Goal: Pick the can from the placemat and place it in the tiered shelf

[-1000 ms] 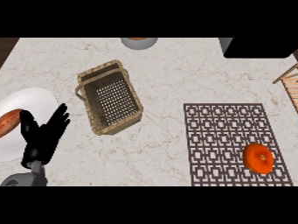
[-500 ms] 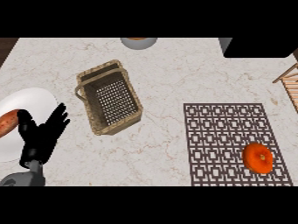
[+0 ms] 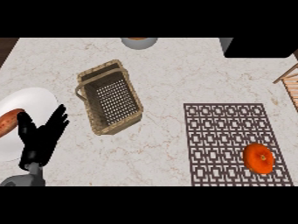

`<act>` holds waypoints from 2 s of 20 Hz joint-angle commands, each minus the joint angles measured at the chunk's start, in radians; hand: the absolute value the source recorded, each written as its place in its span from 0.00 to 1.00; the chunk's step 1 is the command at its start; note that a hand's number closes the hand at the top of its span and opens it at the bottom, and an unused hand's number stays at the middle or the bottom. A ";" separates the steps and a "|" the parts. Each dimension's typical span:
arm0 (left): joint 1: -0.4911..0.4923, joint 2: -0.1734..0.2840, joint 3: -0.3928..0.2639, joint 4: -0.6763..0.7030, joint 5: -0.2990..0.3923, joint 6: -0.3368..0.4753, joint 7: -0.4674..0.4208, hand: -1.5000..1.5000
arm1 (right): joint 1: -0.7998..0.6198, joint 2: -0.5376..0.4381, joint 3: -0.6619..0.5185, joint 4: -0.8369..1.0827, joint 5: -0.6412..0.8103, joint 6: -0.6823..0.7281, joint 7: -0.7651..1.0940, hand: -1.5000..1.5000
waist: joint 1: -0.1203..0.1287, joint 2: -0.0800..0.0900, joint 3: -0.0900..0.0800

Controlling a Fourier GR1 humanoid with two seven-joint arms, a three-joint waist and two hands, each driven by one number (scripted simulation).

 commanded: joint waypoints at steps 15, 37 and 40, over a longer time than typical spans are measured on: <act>-0.074 -0.015 0.032 0.112 -0.023 0.009 -0.025 0.50 | 0.097 -0.098 0.103 0.020 -0.150 0.074 0.035 1.00 | -0.004 0.003 -0.002; 0.007 0.001 0.023 -0.002 -0.019 -0.024 0.011 0.50 | 0.105 -0.055 -0.044 -0.289 -0.155 -0.528 0.131 0.00 | 0.001 0.000 -0.001; 0.008 -0.018 0.012 -0.007 -0.026 -0.006 0.030 0.50 | 0.139 -0.100 -0.089 -0.387 -0.080 -0.429 0.163 0.00 | -0.011 -0.004 -0.002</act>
